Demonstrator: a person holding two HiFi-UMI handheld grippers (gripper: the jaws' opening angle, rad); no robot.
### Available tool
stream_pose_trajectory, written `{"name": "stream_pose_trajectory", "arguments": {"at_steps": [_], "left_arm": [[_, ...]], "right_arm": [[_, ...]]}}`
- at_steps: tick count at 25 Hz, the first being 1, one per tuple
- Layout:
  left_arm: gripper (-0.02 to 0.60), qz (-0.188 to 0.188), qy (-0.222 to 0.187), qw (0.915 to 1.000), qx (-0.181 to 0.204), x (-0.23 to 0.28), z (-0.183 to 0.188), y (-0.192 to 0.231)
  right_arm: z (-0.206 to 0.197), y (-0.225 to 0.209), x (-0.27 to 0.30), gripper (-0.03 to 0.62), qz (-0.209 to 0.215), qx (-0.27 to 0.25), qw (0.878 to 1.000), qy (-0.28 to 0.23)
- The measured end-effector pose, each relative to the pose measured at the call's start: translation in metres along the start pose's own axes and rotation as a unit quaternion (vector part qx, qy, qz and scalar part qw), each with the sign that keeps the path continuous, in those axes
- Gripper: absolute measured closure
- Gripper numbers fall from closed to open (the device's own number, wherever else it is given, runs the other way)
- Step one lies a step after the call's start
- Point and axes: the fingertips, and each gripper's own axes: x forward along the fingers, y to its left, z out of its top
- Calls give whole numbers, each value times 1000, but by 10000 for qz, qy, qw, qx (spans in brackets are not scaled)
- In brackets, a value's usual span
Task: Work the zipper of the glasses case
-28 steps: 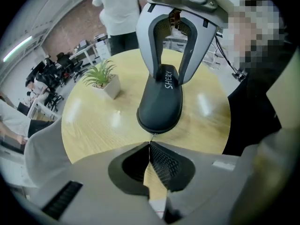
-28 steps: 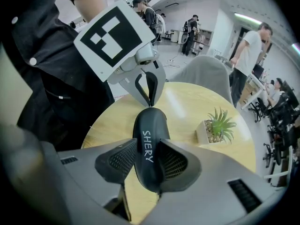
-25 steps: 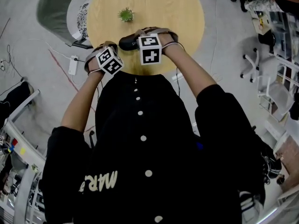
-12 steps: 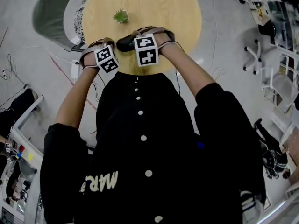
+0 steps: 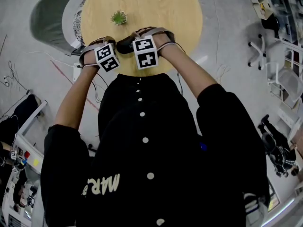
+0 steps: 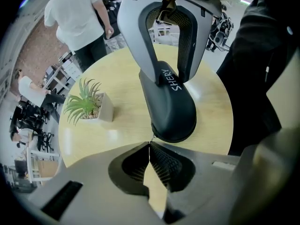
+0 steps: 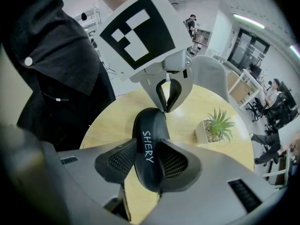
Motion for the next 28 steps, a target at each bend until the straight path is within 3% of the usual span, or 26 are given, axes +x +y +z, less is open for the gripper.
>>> {"name": "stream_pose_trajectory", "arguments": {"at_steps": [5, 19, 21, 25, 28], "left_arm": [[576, -79, 35, 9997, 241, 2, 5, 6], [560, -260, 25, 9992, 297, 0, 0, -3], [470, -370, 85, 9991, 188, -4, -6, -7], [462, -238, -5, 9997, -98, -20, -16, -10], [469, -17, -336, 9982, -505, -35, -22, -12]], "right_arm": [[1, -3, 0, 436, -18, 27, 10000, -7], [0, 1, -3, 434, -126, 140, 9996, -200], [0, 1, -5, 434, -176, 151, 9995, -206], [1, 4, -5, 436, -166, 146, 9997, -126], [7, 7, -2, 434, -225, 287, 9992, -143]]}}
